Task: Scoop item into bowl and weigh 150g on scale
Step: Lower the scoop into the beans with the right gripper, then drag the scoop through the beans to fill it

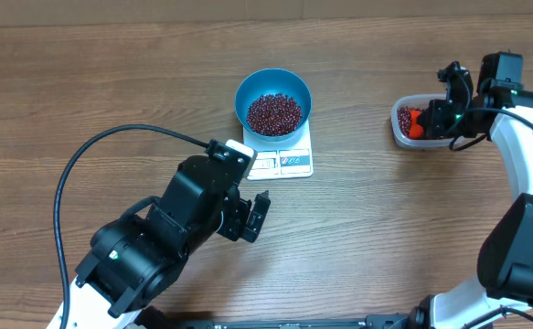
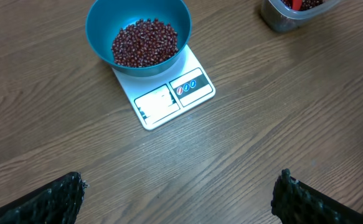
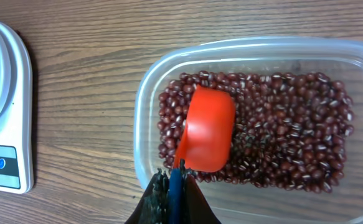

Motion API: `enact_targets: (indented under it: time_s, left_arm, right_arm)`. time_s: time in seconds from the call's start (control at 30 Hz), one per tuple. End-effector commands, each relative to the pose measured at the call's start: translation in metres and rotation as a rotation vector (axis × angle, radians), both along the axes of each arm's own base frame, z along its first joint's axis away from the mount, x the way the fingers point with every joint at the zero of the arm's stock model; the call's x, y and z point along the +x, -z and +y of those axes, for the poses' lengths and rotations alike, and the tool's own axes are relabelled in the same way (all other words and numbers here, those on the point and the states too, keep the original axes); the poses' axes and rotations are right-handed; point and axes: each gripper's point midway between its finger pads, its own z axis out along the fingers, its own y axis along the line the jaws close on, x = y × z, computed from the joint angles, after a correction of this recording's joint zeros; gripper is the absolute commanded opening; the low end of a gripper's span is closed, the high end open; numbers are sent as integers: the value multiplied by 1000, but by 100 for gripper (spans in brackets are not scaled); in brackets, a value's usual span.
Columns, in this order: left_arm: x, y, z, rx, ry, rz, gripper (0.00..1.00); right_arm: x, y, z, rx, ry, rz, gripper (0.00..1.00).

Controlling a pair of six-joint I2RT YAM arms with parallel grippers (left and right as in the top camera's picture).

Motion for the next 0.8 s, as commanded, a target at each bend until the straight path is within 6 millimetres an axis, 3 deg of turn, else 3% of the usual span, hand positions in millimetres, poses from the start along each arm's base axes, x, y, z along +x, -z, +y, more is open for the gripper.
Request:
enact_targets:
  time_s: [0.0, 0.3, 0.77]
  left_arm:
    - [0, 2, 0, 20, 10, -3, 100]
    - [0, 2, 0, 20, 10, -3, 99]
    - [0, 2, 0, 20, 10, -3, 99]
  right_arm:
    - [0, 0, 0, 64, 9, -8, 4]
    - [-1, -2, -10, 111, 33, -16, 4]
    - [0, 29, -22, 130, 64, 46, 4]
